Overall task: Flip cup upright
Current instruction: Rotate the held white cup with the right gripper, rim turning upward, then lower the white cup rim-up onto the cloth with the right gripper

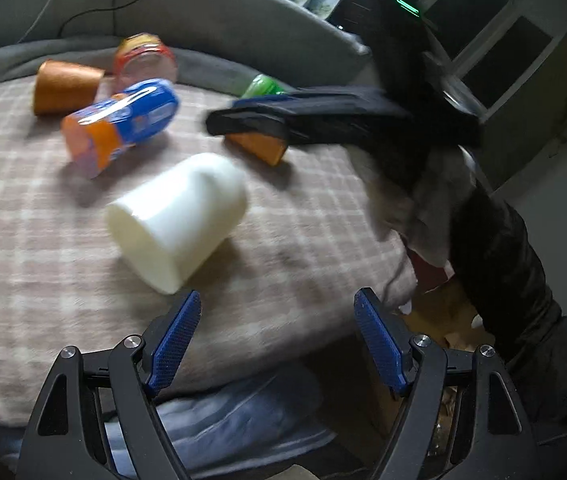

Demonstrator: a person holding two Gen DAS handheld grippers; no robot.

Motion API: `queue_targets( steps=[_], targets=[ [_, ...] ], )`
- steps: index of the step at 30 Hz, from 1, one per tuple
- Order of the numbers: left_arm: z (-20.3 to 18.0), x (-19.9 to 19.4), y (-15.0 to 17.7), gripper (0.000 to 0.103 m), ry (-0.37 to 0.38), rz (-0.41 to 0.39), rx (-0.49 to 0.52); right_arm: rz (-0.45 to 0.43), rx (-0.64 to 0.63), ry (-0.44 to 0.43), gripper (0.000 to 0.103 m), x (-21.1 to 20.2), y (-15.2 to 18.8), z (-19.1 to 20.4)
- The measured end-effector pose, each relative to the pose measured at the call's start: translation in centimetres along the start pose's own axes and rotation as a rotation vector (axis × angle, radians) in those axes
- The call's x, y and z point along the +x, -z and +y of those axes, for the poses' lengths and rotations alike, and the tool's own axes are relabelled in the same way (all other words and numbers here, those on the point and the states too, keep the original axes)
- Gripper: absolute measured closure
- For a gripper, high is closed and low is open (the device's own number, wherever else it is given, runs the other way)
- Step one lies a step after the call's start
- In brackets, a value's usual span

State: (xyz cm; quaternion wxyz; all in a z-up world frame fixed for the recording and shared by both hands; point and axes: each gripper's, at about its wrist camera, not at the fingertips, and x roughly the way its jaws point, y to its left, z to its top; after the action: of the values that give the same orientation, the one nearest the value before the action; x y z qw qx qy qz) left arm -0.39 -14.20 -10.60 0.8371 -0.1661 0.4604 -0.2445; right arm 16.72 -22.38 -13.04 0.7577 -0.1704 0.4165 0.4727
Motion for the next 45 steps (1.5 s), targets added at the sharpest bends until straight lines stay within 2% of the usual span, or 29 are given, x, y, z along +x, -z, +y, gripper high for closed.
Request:
queue_targets(
  steps=[5, 9, 12, 19, 25, 29, 32, 41, 45],
  targets=[
    [-0.4, 2.7, -0.4, 0.025, -0.019, 0.001, -0.001, 0.074, 0.007, -0.044, 0.067, 2.8, 0.2, -0.6],
    [0.9, 4.4, -0.5, 0.025, -0.046, 0.036, -0.033, 0.079, 0.034, -0.071, 0.067, 3.2, 0.9, -1.3],
    [1.2, 4.9, -0.8, 0.025, -0.067, 0.03, -0.036, 0.078, 0.056, -0.075, 0.068, 2.6, 1.5, -1.6],
    [3.3, 3.4, -1.8, 0.025, -0.115, -0.017, -0.056, 0.063, 0.095, -0.093, 0.068, 1.6, 3.4, -1.4],
    [6.3, 1.7, -2.6, 0.025, -0.132, -0.029, -0.11, 0.042, 0.091, -0.118, 0.068, 1.5, 5.2, 0.9],
    [7.3, 1.3, -3.5, 0.023, -0.155, -0.019, -0.11, 0.029, 0.065, -0.066, 0.068, 1.5, 6.3, 2.5],
    [6.6, 1.8, -3.7, 0.023, -0.186, 0.006, -0.094, -0.002, 0.068, -0.021, 0.068, 1.0, 7.3, 3.2],
    [4.7, 4.8, -6.1, 0.023, -0.337, 0.079, 0.037, -0.158, 0.215, 0.132, 0.065, -3.3, 10.9, 2.4],
    [4.4, 5.2, -6.3, 0.023, -0.358, 0.104, 0.074, -0.204, 0.263, 0.169, 0.06, -5.0, 11.6, 1.8]
  ],
)
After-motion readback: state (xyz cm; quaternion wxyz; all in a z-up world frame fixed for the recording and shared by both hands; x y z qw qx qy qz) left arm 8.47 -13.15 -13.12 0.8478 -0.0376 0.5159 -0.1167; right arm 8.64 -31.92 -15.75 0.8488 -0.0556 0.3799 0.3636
